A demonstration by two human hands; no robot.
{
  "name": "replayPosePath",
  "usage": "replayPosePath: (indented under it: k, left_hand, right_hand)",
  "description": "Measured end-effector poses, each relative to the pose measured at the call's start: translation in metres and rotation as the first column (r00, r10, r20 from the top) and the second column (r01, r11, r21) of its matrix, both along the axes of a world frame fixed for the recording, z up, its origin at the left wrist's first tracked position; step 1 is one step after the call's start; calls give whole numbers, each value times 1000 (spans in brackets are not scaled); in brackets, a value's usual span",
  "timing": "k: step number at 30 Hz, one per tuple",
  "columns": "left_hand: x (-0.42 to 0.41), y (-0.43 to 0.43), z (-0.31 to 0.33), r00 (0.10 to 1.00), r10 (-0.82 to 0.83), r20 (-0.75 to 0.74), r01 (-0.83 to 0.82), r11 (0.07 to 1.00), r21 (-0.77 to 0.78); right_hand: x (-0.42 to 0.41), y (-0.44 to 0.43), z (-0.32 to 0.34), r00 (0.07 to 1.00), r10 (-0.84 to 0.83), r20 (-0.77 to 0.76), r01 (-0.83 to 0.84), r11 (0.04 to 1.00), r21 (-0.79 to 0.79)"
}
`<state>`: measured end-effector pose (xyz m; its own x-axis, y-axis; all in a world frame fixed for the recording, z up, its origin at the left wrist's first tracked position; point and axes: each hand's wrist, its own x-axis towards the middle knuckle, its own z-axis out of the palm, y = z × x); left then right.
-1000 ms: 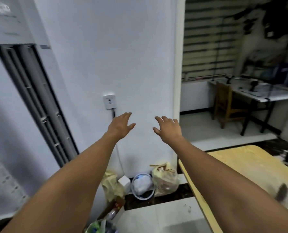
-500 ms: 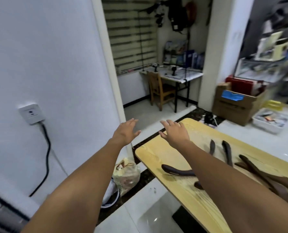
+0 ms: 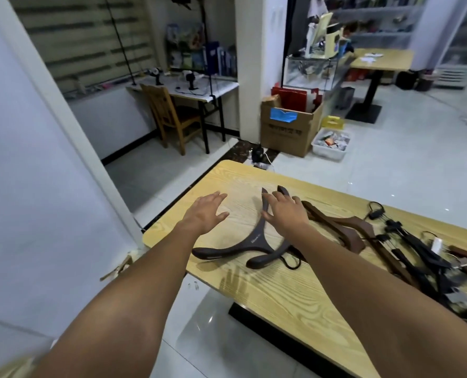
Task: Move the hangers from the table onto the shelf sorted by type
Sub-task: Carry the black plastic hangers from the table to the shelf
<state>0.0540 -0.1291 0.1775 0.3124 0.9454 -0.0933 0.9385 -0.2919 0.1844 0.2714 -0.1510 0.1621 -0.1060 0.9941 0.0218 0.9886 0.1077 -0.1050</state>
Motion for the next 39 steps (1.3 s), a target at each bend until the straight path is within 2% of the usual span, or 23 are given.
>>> replayPosePath:
  k: [6, 14, 25, 31, 39]
  left_hand:
    - [39, 38, -23, 993, -107, -58, 105, 993, -48]
    - [74, 91, -46, 982, -178, -64, 171, 980, -100]
    - [117, 125, -61, 936, -339, -92, 330, 938, -103]
    - [136, 149, -75, 870, -459, -179, 441, 888, -132]
    - [151, 184, -108, 733, -617, -287, 572, 787, -231]
  right_hand:
    - [35, 22, -30, 997, -74, 3, 74, 995, -60]
    - [63, 62, -63, 993, -118, -23, 114, 986, -123]
    - [88, 79, -76, 986, -163, -19, 159, 976, -148]
    - [101, 80, -81, 973, -228, -44, 217, 960, -177]
    - [116, 87, -102, 964, -264, 24, 261, 932, -250]
